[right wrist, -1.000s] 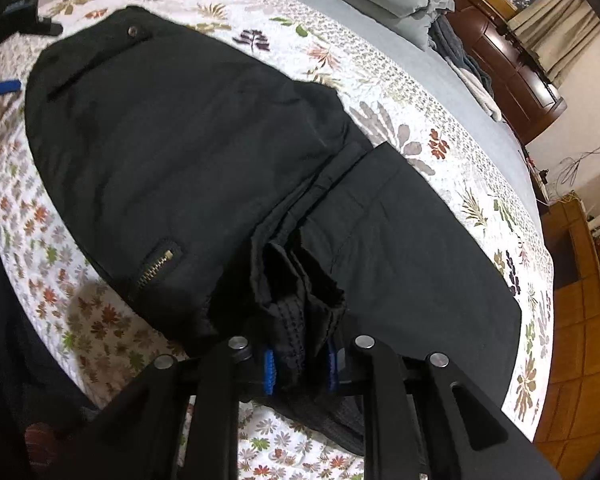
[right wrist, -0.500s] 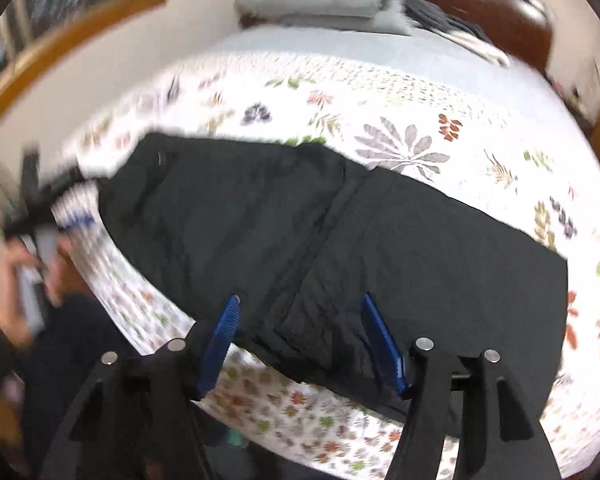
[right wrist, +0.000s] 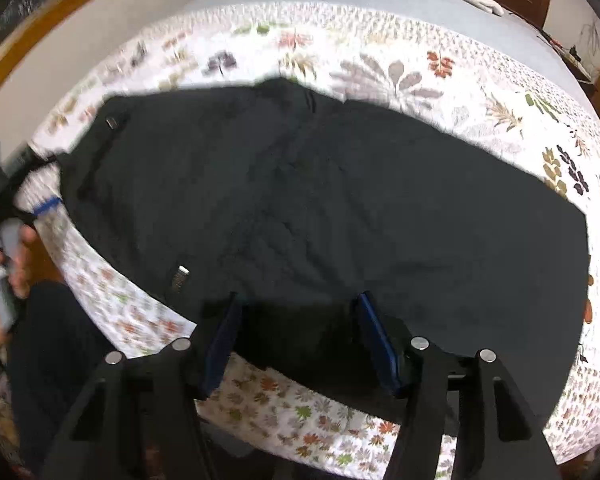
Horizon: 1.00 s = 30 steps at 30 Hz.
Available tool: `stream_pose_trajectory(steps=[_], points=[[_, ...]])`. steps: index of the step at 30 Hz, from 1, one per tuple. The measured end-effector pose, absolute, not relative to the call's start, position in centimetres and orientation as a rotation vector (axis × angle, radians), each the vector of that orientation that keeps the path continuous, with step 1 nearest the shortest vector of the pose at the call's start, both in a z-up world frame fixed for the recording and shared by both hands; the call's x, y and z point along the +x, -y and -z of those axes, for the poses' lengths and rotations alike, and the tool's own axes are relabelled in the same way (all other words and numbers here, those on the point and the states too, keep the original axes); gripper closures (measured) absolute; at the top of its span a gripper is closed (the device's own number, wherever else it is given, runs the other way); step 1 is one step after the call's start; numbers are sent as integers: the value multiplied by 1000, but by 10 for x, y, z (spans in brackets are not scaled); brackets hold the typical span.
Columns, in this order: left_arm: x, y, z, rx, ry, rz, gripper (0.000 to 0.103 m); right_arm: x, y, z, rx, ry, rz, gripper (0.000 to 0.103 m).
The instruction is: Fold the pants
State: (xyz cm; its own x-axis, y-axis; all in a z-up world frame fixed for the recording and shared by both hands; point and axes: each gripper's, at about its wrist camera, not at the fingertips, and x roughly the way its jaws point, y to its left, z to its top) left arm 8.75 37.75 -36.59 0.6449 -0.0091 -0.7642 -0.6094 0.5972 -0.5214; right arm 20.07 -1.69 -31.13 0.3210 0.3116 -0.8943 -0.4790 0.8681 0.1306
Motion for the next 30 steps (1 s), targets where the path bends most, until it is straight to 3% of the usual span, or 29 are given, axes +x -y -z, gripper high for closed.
stream_pose_trajectory(steps=[6,10,13,30], points=[[83,-392,376,-1015,-814,-293,3,209,34,234,-64,-1115,-638,35],[62,-412,400,-1395,-688,-189,3,216,33,183,-46,-1116,-756,26],[56,-415,413,-1488,-660,-167,3,228,16,165,-18,-1192,-870,19],[85,-410,413,-1430,-684,-172,3,285,-201,186,-395,-1377,-1196,17]])
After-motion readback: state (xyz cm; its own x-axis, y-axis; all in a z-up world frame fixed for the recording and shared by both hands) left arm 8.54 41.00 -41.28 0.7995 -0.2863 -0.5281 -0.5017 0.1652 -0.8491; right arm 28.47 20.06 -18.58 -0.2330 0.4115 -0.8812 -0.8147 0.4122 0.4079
